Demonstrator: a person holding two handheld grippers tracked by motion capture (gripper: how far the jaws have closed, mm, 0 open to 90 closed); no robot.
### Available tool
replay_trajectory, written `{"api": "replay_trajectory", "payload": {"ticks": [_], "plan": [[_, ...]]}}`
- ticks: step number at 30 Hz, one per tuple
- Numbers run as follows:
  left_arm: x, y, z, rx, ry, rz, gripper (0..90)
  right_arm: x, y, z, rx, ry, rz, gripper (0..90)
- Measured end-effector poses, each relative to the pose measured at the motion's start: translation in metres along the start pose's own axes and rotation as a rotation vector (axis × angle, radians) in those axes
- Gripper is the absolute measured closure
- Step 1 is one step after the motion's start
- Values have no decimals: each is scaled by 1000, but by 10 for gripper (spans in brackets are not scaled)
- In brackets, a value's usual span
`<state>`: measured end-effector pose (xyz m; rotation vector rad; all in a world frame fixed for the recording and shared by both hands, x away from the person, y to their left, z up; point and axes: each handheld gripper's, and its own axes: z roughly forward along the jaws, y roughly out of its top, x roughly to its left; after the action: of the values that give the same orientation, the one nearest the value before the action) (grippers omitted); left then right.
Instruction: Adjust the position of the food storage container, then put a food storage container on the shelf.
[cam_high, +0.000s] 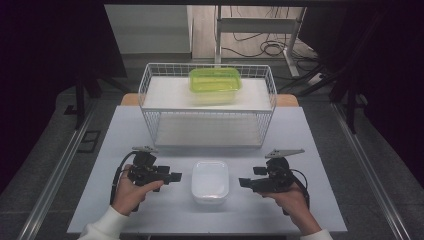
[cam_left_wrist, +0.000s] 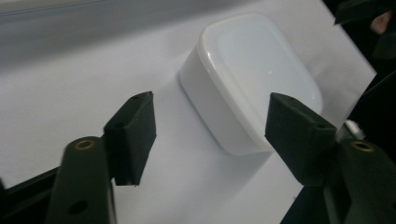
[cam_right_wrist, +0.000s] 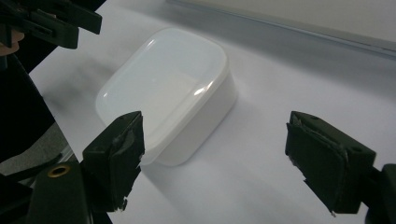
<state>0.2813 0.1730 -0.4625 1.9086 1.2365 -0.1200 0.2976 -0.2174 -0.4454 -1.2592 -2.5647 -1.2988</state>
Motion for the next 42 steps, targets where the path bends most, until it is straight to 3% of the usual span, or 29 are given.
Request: {"api": "replay_trajectory", "payload": {"ticks": [2, 4, 15, 27, 34, 40, 42], "plan": [[2, 0, -1, -15, -31, -31, 301, 2, -1, 2, -16, 1, 10, 193], [3, 0, -1, -13, -37, -36, 294, 2, -1, 3, -18, 3, 13, 193], [5, -1, -1, -24, -34, -37, 282, 3, -3, 10, -7, 5, 44, 200], [6, -2, 8, -24, -62, -56, 285, 8, 1, 18, -42, 18, 86, 221], [11, -1, 20, -18, -125, -115, 308, 11, 0, 27, -53, 35, 101, 268], [15, -1, 29, 8, -169, -145, 357, 9, 1, 35, -65, 53, 146, 300], [16, -1, 35, 17, -195, -163, 383, 5, -1, 40, -55, 67, 184, 328]]}}
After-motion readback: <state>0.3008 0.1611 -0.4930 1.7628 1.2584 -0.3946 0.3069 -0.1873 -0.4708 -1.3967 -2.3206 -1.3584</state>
